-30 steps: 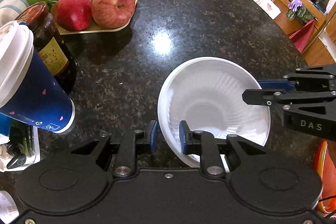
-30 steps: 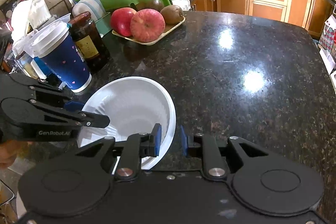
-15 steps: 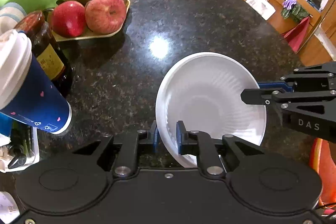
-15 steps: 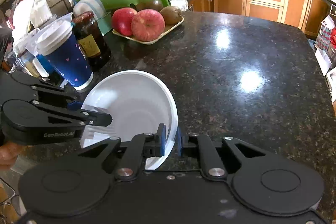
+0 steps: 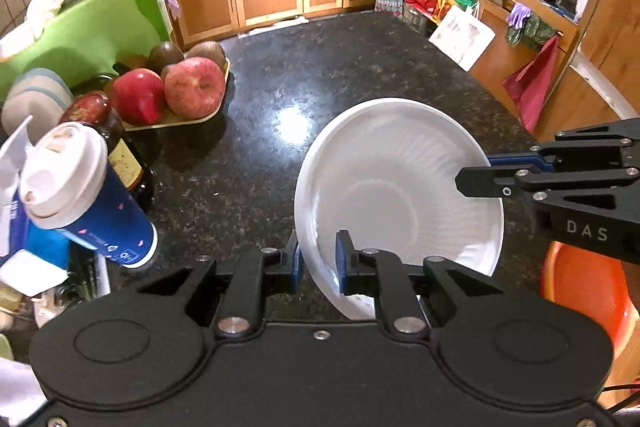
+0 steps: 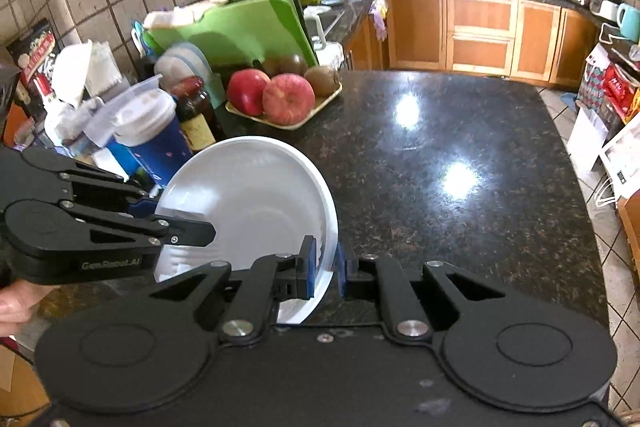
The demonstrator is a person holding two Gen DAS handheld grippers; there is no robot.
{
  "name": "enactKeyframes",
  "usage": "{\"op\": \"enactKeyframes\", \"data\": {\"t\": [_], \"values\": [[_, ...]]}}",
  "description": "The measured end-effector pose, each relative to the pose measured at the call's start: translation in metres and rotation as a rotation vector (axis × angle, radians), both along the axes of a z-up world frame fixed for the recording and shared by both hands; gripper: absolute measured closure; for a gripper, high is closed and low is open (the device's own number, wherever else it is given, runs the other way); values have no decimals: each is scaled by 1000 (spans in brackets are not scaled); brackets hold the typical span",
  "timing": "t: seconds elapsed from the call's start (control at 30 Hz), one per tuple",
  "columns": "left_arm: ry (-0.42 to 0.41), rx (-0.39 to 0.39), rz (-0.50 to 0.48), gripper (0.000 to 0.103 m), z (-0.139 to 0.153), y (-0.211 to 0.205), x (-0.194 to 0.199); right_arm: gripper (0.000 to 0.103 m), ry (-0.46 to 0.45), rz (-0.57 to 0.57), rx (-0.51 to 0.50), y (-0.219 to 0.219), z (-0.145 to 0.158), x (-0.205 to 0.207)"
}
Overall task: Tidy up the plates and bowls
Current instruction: 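Lift the stacked white bowls with both tools and carry them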
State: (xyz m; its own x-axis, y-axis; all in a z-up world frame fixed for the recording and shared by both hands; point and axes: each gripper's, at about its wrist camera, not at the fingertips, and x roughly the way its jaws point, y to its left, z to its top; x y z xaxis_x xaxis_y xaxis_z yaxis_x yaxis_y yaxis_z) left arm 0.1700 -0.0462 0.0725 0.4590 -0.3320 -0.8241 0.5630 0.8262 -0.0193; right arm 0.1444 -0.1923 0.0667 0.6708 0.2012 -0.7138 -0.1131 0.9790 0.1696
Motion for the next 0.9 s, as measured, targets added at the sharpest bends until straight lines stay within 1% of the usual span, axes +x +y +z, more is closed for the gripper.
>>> {"op": "enactKeyframes", "data": {"t": [0.13,0.27,0.43,0.57,0.73,0.9], "values": [[-18,-13,-13,81,14,9,-17,90,-42,-10,-13,11,19,-27],[-54,0,-15,81,24,19,-37,90,-69,-10,-27,27,33,-53],[-47,9,2,81,28,35,-57,90,-88,10,-40,49,40,-81],[-40,15,14,81,25,46,-72,90,-71,19,-18,62,36,-96],[-27,32,18,81,18,58,-90,90,-25,35,-1,75,23,-110],[-16,44,1,81,8,62,-103,90,36,25,11,79,6,-117]]}}
